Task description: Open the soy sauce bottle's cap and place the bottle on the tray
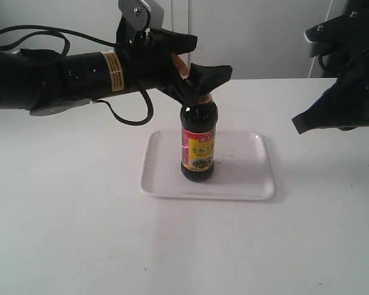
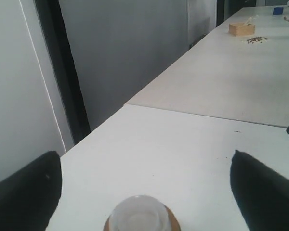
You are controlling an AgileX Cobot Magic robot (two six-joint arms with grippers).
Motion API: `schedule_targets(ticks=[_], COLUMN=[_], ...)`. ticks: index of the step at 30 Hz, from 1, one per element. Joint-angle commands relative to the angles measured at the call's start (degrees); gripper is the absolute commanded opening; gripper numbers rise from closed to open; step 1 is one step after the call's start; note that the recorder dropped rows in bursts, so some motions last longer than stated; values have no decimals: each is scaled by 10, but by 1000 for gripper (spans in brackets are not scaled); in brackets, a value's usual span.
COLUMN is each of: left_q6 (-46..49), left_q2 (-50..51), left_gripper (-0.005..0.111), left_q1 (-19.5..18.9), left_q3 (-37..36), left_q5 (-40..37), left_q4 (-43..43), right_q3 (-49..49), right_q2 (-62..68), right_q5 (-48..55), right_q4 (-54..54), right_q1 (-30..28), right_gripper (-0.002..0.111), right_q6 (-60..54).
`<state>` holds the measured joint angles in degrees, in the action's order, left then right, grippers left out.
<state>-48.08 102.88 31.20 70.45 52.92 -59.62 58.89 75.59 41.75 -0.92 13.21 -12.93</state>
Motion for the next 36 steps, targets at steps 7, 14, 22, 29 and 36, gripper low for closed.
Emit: schedule_targets(ticks=[7,14,22,29,36], left_q6=[-38,-83,-138,-164,-166], left_q2=[-52,-98,-146,-180,-201], left_gripper=[94,93,54,1,0], left_q1=[-2,-2,-2,-2,-2], left_q3=[2,2,2,2,2], left_q5=[-11,-65,-109,-161,-243], left_q4=[-8,-44,-129,-168,-200], right_q3=[3,3,3,3,3], right_q2=[0,0,0,0,0], right_q5=[1,3,4,5,4], right_q4=[0,0,-1,-1,-1], right_q1=[-4,-4,-4,-4,-4], right_gripper=[0,0,0,0,0], right_q6=[-2,-2,-2,-2,-2])
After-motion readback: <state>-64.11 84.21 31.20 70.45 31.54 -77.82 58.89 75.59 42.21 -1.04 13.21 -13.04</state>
